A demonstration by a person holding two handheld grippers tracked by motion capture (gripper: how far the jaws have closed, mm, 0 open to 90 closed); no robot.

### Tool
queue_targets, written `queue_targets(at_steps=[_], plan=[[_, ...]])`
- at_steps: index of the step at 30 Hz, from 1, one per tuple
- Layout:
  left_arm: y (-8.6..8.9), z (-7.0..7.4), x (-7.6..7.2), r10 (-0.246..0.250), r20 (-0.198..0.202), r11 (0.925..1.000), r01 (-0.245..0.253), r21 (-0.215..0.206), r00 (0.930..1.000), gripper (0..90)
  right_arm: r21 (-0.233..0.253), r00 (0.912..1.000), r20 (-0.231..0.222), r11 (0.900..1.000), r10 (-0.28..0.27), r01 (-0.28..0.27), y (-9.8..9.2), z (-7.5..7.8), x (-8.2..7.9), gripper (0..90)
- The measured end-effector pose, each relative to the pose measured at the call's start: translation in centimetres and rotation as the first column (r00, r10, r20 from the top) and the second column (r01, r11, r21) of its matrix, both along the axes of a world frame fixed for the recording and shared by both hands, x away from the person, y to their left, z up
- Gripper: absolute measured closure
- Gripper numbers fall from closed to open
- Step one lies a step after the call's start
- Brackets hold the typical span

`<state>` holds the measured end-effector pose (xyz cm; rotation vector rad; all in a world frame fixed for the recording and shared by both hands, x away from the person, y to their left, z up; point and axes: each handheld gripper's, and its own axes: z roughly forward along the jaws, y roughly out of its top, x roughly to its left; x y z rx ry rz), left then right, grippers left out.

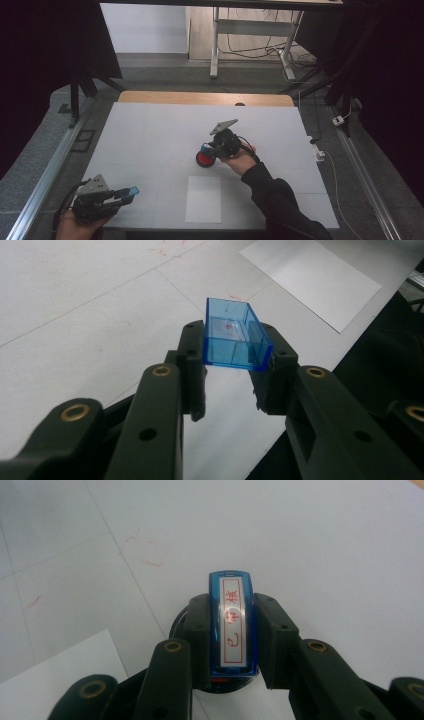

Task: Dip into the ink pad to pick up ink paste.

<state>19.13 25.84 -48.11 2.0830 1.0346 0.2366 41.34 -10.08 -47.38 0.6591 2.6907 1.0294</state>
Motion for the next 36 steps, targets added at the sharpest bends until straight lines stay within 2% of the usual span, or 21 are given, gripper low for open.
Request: queue_targets(at_steps=[10, 16, 22, 31, 36], plan=[[0.0, 0.0, 0.0, 0.001, -0.002, 1.0000, -0.001, -0.003, 1.0000, 68.6, -0.018, 1.0000, -0.004, 1.000, -0.002, 0.002, 0.2, -0.5, 0.4, 70.4], [0.0, 0.0, 0.0, 0.000, -0.003, 1.0000, 0.000, -0.001, 1.0000, 68.6, -0.008, 0.9995, -0.027, 1.000, -0.016, 0.016, 0.4, -0.6, 0.6, 70.5], [0.0, 0.0, 0.0, 0.001, -0.004, 1.0000, -0.001, -0.001, 1.0000, 68.6, -0.023, 0.9992, -0.035, 1.000, -0.019, 0.018, 0.6, -0.6, 0.6, 70.8], [-0.1, 0.0, 0.1, 0.001, -0.006, 1.0000, -0.001, 0.002, 1.0000, 68.6, -0.070, 0.9999, 0.014, 0.998, -0.003, 0.004, 1.3, -0.5, 0.1, 70.9], [-0.1, 0.0, 0.1, 0.001, -0.008, 1.0000, -0.001, 0.004, 1.0000, 68.6, -0.046, 0.9998, -0.010, 0.999, -0.015, 0.014, 0.9, -0.6, 0.4, 70.9]])
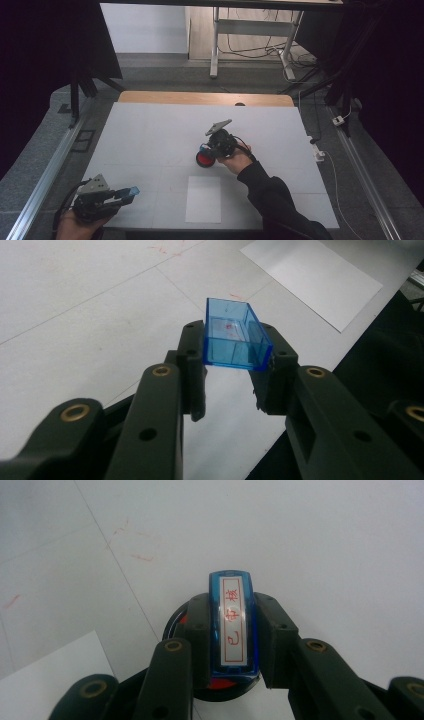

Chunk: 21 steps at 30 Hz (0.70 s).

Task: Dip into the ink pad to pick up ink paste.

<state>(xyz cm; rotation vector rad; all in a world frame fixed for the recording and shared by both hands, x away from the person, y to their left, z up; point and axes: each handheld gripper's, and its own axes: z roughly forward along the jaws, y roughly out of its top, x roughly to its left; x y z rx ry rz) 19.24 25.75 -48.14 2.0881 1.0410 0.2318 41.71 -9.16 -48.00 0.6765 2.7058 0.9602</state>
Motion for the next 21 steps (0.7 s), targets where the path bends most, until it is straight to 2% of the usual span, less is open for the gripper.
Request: queue_targets(at_steps=[4, 10, 13, 18, 21], plan=[[0.0, 0.0, 0.0, 0.000, -0.001, 1.0000, 0.000, 0.001, 1.0000, 68.6, 0.042, 0.9994, -0.033, 0.999, -0.010, 0.012, -0.5, -0.2, 0.3, 70.9], [0.0, 0.0, 0.0, 0.000, -0.002, 1.0000, 0.000, -0.002, 1.0000, 68.6, 0.063, 0.9987, -0.049, 0.998, -0.016, 0.019, -0.7, -0.3, 0.5, 71.0], [0.0, 0.0, 0.0, -0.001, -0.002, 1.0000, 0.001, -0.001, 1.0000, 68.6, 0.054, 0.9993, -0.034, 0.998, -0.016, 0.017, -0.6, -0.3, 0.3, 70.9], [0.0, 0.0, 0.0, -0.002, 0.000, 1.0000, 0.002, 0.000, 1.0000, 68.6, 0.017, 0.9994, 0.030, 1.000, -0.015, 0.014, 0.0, -0.3, -0.5, 70.9], [0.0, 0.0, 0.0, -0.002, 0.000, 1.0000, 0.002, -0.002, 1.0000, 68.6, 0.014, 0.9992, 0.039, 1.000, -0.011, 0.010, -0.1, -0.3, -0.6, 70.8]])
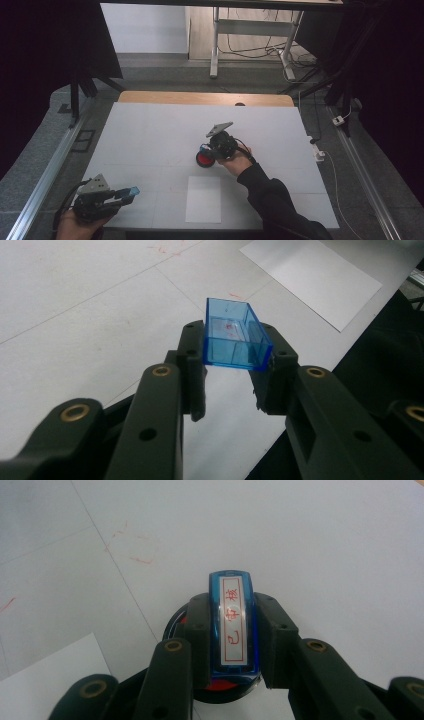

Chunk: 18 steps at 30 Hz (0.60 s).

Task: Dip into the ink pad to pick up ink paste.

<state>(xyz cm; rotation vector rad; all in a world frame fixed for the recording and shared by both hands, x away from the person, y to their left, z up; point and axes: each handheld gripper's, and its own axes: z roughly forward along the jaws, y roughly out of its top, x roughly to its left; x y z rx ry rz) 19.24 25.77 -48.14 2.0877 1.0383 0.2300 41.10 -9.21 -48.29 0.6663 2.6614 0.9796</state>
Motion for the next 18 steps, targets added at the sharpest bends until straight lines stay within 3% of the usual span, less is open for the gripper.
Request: queue_targets(at_steps=[11, 18], plan=[[0.1, 0.0, 0.0, 0.002, 0.002, 1.0000, -0.002, -0.006, 1.0000, 68.6, 0.045, 0.9998, -0.017, 0.999, -0.013, 0.013, -0.5, 0.2, 0.1, 70.4], [0.1, 0.0, 0.0, 0.002, 0.002, 1.0000, -0.002, -0.006, 1.0000, 68.6, 0.086, 0.9999, 0.014, 0.996, -0.009, 0.007, -0.7, 1.6, -0.3, 70.3]])
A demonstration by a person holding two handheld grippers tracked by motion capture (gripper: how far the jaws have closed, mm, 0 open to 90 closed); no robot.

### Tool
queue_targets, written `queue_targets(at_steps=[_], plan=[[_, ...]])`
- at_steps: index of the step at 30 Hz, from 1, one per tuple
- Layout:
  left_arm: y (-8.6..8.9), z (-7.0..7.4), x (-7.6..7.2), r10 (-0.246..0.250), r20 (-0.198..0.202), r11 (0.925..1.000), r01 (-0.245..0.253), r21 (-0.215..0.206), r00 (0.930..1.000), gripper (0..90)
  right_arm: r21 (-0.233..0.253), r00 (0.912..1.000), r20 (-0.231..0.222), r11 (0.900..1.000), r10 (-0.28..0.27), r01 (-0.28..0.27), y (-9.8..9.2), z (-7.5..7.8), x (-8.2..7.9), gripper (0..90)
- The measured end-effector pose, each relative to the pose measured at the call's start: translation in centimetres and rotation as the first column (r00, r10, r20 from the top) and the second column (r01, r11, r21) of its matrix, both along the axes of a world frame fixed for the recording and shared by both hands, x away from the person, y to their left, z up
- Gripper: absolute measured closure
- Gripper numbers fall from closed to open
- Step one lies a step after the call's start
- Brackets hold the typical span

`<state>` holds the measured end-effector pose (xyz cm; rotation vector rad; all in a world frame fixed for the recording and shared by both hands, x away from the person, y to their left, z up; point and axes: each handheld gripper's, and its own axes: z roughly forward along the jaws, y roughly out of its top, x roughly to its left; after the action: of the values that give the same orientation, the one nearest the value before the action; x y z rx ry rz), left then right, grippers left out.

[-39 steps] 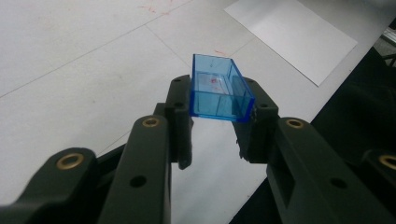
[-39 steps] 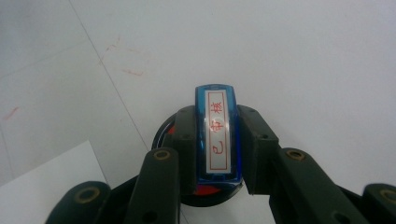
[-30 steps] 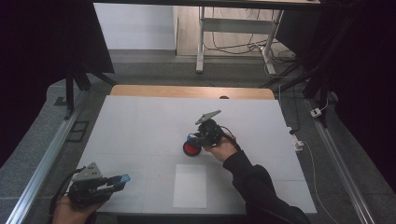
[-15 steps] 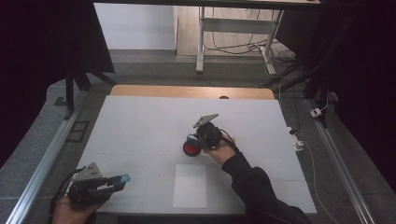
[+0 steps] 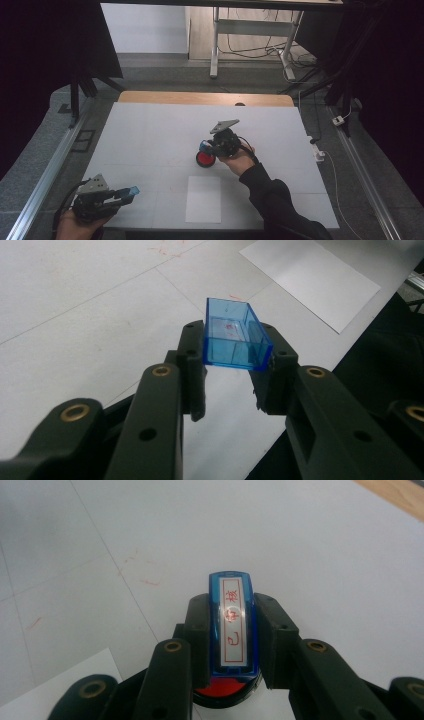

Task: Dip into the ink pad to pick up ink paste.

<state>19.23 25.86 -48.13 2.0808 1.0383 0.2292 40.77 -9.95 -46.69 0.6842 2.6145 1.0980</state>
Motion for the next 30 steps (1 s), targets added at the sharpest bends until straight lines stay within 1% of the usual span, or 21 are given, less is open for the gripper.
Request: queue_targets(at_steps=[1, 4, 11, 13, 16, 20, 22, 24, 26, 29, 30], plan=[[0.0, 0.0, 0.0, 0.000, 0.000, 1.0000, 0.000, 0.000, 1.0000, 68.6, -0.003, 1.0000, 0.003, 1.000, 0.003, -0.003, 0.0, 0.1, 0.0, 70.3], [0.0, 0.0, 0.0, 0.000, 0.000, 1.0000, 0.000, 0.000, 1.0000, 68.6, -0.001, 0.9999, -0.009, 1.000, 0.010, -0.010, 0.1, 0.0, -0.1, 70.3], [0.0, 0.0, 0.0, -0.001, 0.001, 1.0000, 0.001, -0.001, 1.0000, 68.6, -0.040, 0.9990, -0.031, 0.999, 0.033, -0.035, 0.6, -0.7, -0.1, 70.4], [0.0, 0.0, 0.0, -0.001, 0.001, 1.0000, 0.001, -0.001, 1.0000, 68.6, -0.055, 0.9989, -0.026, 0.998, 0.038, -0.040, 0.7, -0.9, -0.1, 70.4], [0.0, 0.0, 0.0, -0.001, 0.001, 1.0000, 0.001, -0.001, 1.0000, 68.6, -0.057, 0.9986, -0.036, 0.998, 0.038, -0.040, 0.8, -1.1, -0.1, 70.3], [0.0, 0.0, 0.0, -0.001, 0.000, 1.0000, 0.001, -0.001, 1.0000, 68.6, -0.066, 0.9986, -0.037, 0.997, 0.038, -0.040, 0.8, -1.2, 0.0, 70.3], [0.0, 0.0, 0.0, -0.001, 0.000, 1.0000, 0.001, -0.001, 1.0000, 68.6, -0.059, 0.9984, -0.042, 0.997, 0.037, -0.040, 0.8, -1.3, 0.0, 70.3], [0.0, 0.0, 0.0, -0.001, 0.000, 1.0000, 0.001, -0.001, 1.0000, 68.6, -0.070, 0.9982, -0.043, 0.997, 0.042, -0.045, 0.8, -1.4, 0.1, 70.4], [0.0, 0.0, 0.0, -0.001, 0.000, 1.0000, 0.001, -0.001, 1.0000, 68.6, -0.071, 0.9982, -0.043, 0.996, 0.042, -0.045, 0.9, -1.4, 0.1, 70.4], [0.0, 0.0, 0.0, -0.001, -0.001, 1.0000, 0.001, -0.001, 1.0000, 68.6, -0.067, 0.9981, -0.053, 0.997, 0.032, -0.036, 0.9, -1.5, 0.1, 70.5], [0.0, 0.0, 0.0, -0.001, -0.001, 1.0000, 0.001, -0.001, 1.0000, 68.6, -0.062, 0.9978, -0.062, 0.998, 0.023, -0.027, 1.0, -1.5, 0.1, 70.5]])
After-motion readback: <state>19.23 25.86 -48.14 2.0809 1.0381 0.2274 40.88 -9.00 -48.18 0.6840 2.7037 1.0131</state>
